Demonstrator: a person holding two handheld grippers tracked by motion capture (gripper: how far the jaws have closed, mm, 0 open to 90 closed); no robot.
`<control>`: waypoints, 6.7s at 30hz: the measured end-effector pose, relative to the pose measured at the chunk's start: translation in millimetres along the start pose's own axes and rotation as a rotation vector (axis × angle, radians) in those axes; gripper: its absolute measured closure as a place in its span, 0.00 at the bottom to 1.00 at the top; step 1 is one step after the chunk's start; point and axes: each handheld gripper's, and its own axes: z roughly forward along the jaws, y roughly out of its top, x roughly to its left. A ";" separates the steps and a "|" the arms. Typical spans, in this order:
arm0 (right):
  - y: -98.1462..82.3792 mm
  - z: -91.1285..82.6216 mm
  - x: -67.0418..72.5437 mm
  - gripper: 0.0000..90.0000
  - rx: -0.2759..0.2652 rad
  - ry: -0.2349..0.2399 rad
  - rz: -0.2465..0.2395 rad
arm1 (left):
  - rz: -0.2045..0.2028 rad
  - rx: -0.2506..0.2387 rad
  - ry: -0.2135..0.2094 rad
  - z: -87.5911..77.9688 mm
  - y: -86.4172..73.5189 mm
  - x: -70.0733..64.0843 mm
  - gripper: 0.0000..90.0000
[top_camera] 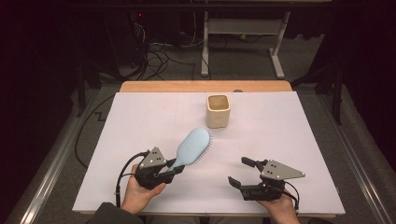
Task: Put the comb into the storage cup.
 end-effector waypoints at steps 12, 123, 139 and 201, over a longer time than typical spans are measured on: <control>8.4 15.8 14.4 0.22 -0.007 0.051 0.002 | 0.025 0.012 -0.016 5.0 -0.6 -11.0 0.77; 47.9 88.1 21.6 0.60 0.126 0.266 0.290 | 0.129 0.033 0.035 21.5 7.8 -35.5 0.75; 48.7 86.4 18.4 0.61 0.135 0.266 0.290 | 0.059 -0.018 0.001 16.9 7.6 -23.5 0.31; 54.0 51.4 -10.7 0.61 0.150 0.178 0.278 | -0.119 -0.084 0.273 -46.3 -33.9 39.1 0.27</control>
